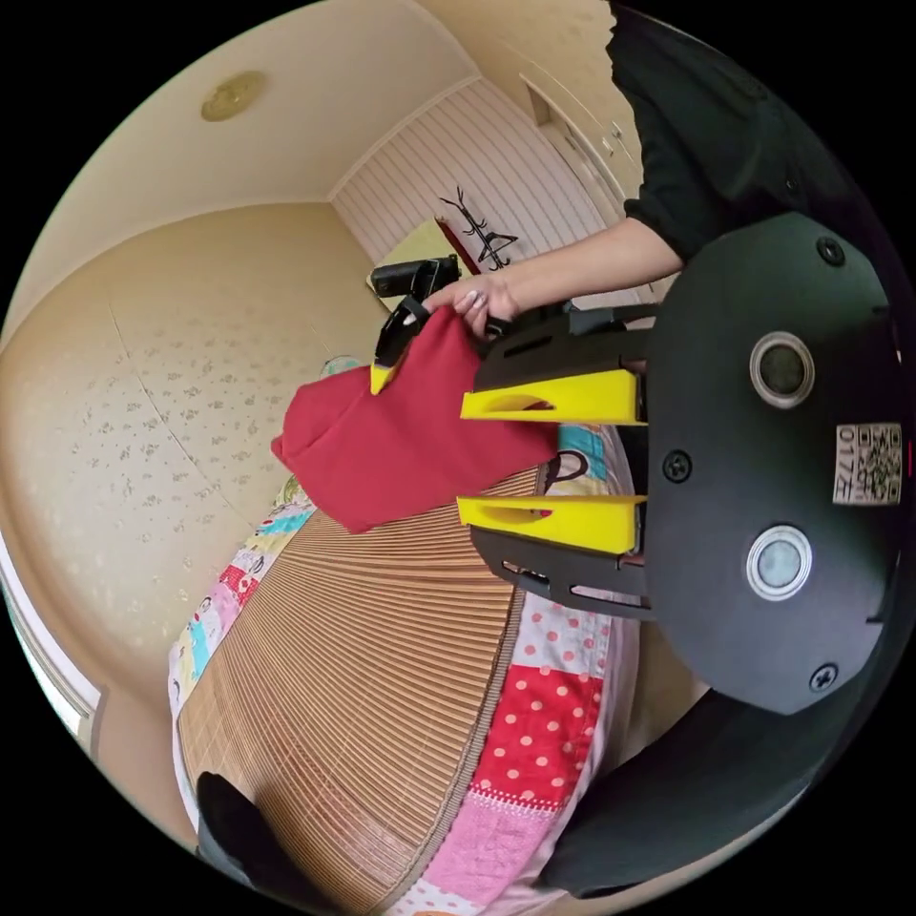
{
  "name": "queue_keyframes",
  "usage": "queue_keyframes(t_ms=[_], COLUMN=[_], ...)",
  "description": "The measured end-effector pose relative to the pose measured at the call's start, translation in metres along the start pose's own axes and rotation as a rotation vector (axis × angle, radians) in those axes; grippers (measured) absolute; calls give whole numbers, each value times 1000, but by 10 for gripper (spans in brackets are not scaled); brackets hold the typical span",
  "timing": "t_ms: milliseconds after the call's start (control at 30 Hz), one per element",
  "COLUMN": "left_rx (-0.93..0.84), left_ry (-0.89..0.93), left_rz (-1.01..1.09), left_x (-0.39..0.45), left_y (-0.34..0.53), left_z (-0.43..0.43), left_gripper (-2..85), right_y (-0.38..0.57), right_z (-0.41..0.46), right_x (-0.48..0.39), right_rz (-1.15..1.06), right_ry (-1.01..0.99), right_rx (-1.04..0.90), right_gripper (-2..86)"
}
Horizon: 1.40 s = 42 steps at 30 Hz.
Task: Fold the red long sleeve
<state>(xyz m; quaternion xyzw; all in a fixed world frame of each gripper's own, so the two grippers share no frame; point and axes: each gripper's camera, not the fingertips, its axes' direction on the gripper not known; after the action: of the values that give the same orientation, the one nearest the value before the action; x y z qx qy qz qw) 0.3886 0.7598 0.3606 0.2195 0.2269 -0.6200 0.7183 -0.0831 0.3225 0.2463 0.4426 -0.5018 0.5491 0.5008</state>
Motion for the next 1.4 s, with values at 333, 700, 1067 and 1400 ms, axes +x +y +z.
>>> queue_keyframes(t_ms=[333,700,1067,1400], left_rx=[-228,-472,-384,-169], left_ry=[103,181,-158,-538], left_rz=[-34,-194,84,70], left_x=[9,-16,23,-29], left_y=[-32,-85,-141,-261], left_z=[111,234,108,-227], left_gripper=[158,169,128,134], right_y=[176,170,114,-17], right_z=[-81,-88,22,226], right_x=[155,216,112,-134], right_rz=[415,437,217,91], right_ry=[334,156,-61,-343], right_rx=[154,116,1,56], right_gripper=[146,183,125,122])
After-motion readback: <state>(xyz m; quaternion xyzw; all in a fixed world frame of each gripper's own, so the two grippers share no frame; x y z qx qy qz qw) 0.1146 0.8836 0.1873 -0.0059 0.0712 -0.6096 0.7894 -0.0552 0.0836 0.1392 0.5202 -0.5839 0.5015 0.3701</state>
